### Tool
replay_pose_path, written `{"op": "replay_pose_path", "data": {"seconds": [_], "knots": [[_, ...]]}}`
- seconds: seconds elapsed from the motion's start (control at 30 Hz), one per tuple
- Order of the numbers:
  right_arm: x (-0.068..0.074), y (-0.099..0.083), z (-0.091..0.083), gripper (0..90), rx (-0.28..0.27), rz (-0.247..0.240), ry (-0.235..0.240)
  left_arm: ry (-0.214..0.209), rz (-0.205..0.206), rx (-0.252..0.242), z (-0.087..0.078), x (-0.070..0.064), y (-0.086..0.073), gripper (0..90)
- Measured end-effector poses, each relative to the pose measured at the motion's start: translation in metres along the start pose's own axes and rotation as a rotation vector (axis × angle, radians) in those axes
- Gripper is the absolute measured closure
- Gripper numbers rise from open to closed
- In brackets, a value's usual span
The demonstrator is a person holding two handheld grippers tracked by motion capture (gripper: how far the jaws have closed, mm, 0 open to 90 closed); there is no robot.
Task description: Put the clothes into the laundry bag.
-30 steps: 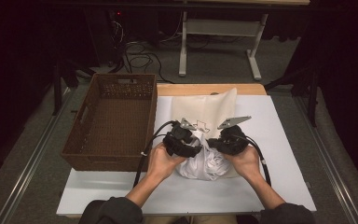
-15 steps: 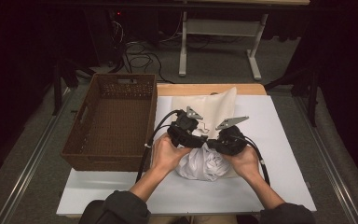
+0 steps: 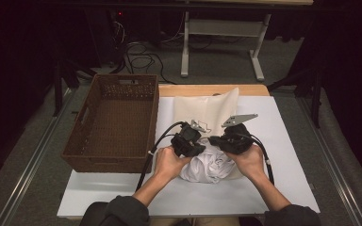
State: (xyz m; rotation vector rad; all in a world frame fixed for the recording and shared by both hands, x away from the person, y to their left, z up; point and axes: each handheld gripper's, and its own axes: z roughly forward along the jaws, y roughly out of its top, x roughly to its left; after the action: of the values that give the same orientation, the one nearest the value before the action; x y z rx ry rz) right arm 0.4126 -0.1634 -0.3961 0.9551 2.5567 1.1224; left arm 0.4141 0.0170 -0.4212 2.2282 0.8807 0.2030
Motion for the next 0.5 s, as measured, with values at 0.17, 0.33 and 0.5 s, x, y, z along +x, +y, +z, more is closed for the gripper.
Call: {"op": "replay_pose_path", "data": {"seconds": [0.17, 0.33, 0.5], "knots": [[0.008, -0.003, -0.002, 89.3, 0.016, -0.025, 0.002, 0.064, -0.003, -0.016, 0.025, 0.007, 0.006, 85.1], [0.005, -0.014, 0.008, 89.3, 0.051, -0.004, 0.006, 0.051, 0.001, 0.01, 0.014, 0.006, 0.003, 72.9], [0.009, -0.016, 0.018, 89.2, 0.083, -0.028, -0.011, 0.017, -0.022, 0.028, -0.005, 0.006, -0.01, 53.9]]}}
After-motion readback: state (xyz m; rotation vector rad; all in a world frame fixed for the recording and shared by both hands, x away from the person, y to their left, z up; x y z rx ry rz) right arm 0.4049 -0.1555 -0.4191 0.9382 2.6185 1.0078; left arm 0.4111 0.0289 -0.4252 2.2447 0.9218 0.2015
